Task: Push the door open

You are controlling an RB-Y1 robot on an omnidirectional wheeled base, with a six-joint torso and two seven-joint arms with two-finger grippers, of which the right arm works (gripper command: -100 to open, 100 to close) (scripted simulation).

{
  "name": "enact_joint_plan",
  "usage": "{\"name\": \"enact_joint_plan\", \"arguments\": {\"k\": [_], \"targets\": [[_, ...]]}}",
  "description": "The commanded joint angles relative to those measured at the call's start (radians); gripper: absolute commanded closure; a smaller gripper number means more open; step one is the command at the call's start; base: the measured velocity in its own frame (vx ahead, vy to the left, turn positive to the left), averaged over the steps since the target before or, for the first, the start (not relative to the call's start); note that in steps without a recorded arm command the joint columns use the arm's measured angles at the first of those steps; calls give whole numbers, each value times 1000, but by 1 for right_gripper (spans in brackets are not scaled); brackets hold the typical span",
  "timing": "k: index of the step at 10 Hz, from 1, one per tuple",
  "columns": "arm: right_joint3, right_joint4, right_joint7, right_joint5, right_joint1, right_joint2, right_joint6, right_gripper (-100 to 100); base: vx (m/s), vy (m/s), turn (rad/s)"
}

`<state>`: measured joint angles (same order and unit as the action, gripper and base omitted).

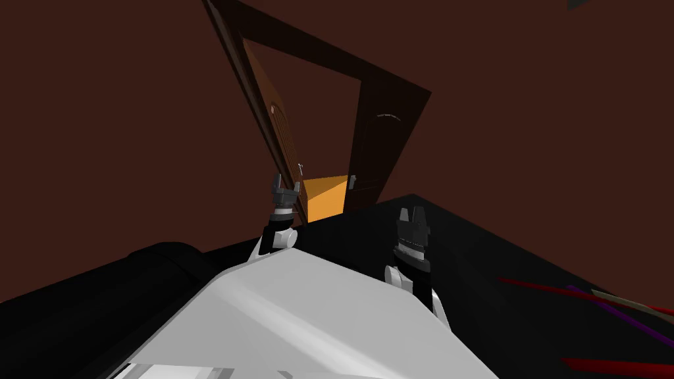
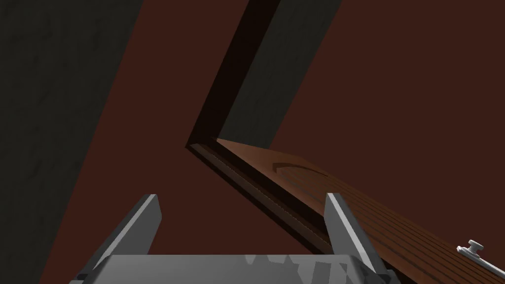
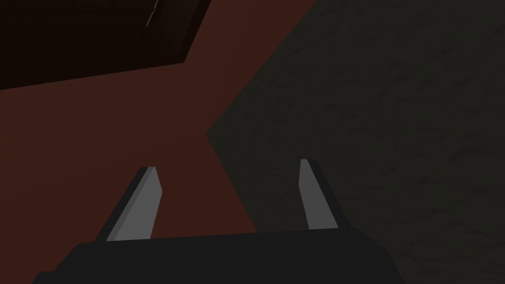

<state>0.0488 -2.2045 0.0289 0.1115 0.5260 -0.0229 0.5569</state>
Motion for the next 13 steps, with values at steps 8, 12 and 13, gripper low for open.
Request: {"name": "enact_joint_plan", "arguments": {"k": [8, 12, 13], "targets": [[20, 169, 9, -14, -106, 46, -40, -100, 123, -41, 72], [32, 276, 15, -23, -173, 65, -66, -100, 122, -69, 96], [35, 299, 17, -25, -187, 68, -71, -100, 79, -58, 84]]}}
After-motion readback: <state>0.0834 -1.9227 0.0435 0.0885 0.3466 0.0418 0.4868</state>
